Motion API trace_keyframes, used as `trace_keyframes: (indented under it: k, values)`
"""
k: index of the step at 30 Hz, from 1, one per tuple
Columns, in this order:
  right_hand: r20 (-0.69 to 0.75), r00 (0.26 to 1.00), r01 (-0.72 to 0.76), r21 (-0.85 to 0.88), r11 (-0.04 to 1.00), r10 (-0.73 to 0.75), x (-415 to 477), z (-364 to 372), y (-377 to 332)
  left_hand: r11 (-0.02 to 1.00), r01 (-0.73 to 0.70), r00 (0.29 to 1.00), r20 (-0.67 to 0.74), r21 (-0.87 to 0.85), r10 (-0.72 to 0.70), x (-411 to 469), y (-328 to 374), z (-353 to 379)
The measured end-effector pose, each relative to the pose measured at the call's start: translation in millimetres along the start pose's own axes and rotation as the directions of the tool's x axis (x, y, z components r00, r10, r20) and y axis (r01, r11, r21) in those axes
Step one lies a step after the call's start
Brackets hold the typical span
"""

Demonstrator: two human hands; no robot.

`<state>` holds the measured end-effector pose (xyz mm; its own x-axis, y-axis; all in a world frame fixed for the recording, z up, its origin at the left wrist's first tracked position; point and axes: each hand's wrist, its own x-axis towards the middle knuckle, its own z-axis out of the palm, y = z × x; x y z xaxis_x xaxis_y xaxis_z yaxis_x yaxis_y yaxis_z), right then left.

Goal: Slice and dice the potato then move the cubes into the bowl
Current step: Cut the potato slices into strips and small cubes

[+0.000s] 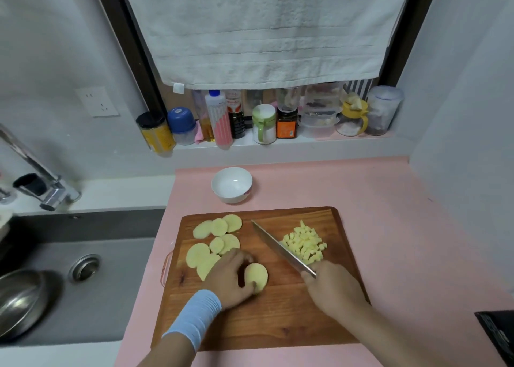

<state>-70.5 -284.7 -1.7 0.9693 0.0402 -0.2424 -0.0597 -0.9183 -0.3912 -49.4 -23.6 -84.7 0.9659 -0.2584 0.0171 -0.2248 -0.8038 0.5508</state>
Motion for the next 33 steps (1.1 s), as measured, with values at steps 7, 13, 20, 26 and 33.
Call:
trace_keyframes:
  k: [7,13,20,26,33]
  values:
    - [0.095,0.993,-0.075,0.034,0.997,0.071,-5.9,10.1,-9.1,0.979,-0.126,0.989,0.103,0.162,0.11,-9.3,-8.7,15.9]
    - [0.121,0.988,-0.104,0.053,0.993,0.097,-11.0,14.1,-1.9,0.937,-0.112,0.99,-0.039,0.332,0.132,-8.9,25.7,41.2]
    - [0.138,0.983,-0.134,0.091,0.987,0.121,-9.6,14.1,7.4,0.956,-0.26,0.966,0.045,0.136,0.256,-8.2,15.6,44.5]
    - [0.094,0.986,-0.151,0.147,0.978,0.138,-4.4,13.5,10.3,0.903,-0.289,0.954,0.178,0.318,0.243,6.6,24.4,38.1]
    - [0.055,0.99,-0.134,0.121,0.983,0.128,2.4,5.1,12.3,0.845,0.115,0.978,0.088,0.522,-0.187,9.5,73.4,39.1]
